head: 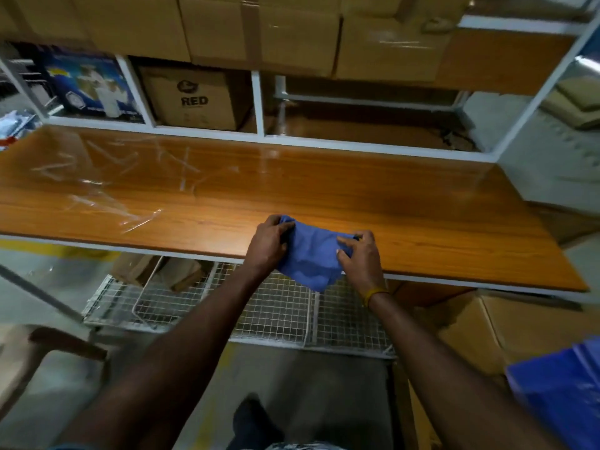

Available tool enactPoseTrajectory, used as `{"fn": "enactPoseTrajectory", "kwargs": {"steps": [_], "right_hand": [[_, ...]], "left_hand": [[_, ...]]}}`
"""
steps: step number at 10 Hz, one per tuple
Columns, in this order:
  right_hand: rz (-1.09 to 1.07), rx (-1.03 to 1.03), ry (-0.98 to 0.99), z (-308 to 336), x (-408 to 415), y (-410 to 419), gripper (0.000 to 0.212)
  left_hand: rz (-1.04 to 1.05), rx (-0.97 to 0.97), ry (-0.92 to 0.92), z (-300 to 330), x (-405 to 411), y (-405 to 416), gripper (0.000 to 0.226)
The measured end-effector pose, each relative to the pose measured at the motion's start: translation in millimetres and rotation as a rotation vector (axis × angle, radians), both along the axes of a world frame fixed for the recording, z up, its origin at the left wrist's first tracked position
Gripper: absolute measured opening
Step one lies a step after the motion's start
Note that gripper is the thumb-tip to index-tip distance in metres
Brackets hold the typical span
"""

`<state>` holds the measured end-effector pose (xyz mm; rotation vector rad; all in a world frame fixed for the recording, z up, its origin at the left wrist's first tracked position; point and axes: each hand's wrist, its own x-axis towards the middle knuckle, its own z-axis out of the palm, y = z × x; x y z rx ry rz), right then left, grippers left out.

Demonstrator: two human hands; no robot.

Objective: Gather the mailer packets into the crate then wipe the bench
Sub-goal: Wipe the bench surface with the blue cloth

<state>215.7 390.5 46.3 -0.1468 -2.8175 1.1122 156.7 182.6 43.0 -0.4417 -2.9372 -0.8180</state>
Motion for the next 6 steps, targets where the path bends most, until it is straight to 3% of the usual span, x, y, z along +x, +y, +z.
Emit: {"fn": "enactPoseTrajectory", "kwargs": {"steps": [2, 4, 5, 6], "right_hand": [[-0.226, -0.072, -0.042, -24, -4, 13, 0.035], [-0.434, -0.085, -0.069, -53, -19, 25, 0.032], [-0.527, 0.008, -0.103, -64, -24, 31, 0.025], [-0.619, 0.337, -0.113, -67, -29, 39, 0.015]], "left_hand": [[-0.165, -0.049, -0.067, -3, -45, 47, 0.036], [-0.475, -0.116, -0.037, -26, -108, 92, 0.048], [-0.655, -0.193, -0.031, -30, -138, 114, 0.064], [-0.738, -0.188, 0.005, -38, -159, 129, 0.073]]}}
